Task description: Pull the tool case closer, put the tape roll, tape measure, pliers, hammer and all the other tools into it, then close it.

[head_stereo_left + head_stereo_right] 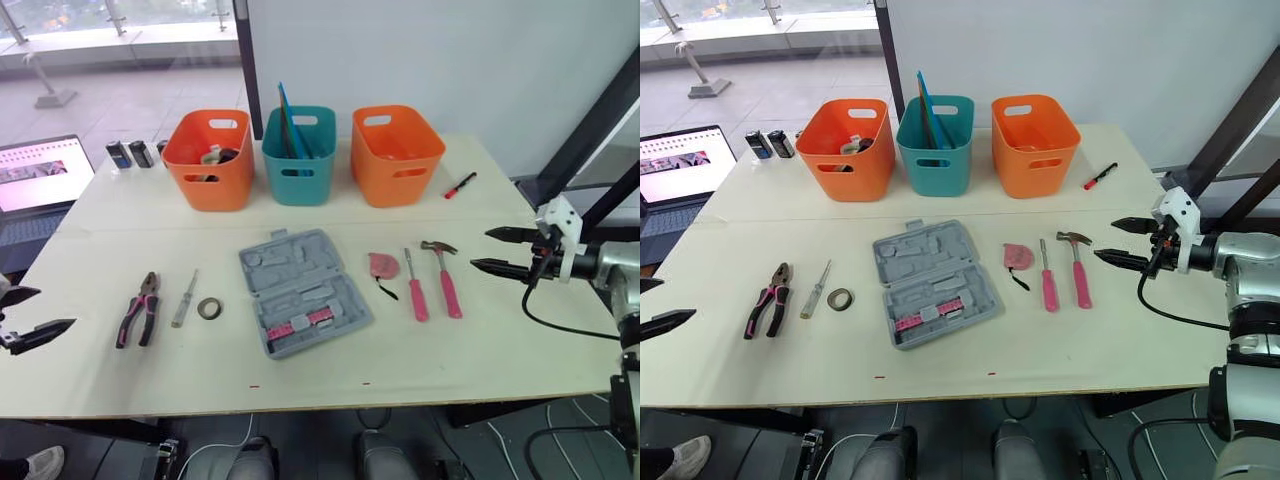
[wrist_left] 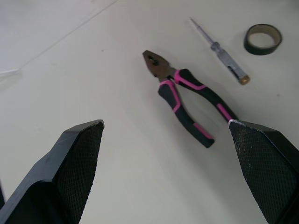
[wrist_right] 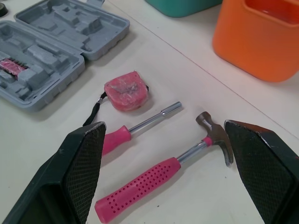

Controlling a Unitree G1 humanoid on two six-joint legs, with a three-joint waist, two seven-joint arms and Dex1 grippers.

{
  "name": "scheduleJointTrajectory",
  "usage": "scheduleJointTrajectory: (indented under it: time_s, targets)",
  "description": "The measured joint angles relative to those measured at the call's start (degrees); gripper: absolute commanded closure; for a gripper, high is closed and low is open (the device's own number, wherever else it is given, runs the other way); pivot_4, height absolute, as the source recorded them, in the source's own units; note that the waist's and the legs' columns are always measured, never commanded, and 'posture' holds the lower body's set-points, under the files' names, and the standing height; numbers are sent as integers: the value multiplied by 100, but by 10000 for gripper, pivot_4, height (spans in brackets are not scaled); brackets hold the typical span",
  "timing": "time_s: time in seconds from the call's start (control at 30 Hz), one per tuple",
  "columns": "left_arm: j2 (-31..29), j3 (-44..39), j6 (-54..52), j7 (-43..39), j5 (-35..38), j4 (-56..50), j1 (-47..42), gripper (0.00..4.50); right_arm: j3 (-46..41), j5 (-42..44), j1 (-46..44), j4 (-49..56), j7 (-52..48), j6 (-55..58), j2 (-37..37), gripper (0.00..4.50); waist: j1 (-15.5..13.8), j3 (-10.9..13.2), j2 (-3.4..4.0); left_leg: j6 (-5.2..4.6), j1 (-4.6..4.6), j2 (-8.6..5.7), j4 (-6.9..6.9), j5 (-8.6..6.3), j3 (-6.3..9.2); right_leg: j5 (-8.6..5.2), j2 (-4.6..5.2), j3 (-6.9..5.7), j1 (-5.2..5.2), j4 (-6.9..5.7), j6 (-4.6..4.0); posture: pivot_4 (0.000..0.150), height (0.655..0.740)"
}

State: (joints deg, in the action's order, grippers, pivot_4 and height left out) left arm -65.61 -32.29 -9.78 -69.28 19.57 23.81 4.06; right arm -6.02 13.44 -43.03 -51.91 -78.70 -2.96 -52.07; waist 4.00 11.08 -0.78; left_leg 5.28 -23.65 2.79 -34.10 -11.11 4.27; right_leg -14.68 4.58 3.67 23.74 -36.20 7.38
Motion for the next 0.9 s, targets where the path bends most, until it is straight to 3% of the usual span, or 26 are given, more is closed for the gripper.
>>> scheduleJointTrajectory:
  time_s: [0.33,0.53,0.9]
  targets:
    - [1,-2,-163,-45,109,-100,-316,0,0,-26,24,75,-11,23,1,2248,10,0,0,1,17,0,0,1,-22,0,0,26,-7,-1,2,1500,7344]
    - [46,-13,-600,105,164,-541,-415,0,63,-13,187,781,-138,621,1,2248,1,0,-1,1,17,0,-3,1,-23,0,0,29,-8,-3,2,1500,7344]
    - [1817,-140,-2611,1593,1090,-4343,900,0,834,221,700,3906,401,2678,647,2248,-19,-1,-6,1,25,0,-20,1,-31,1,-1,43,-16,-9,3,1500,7344]
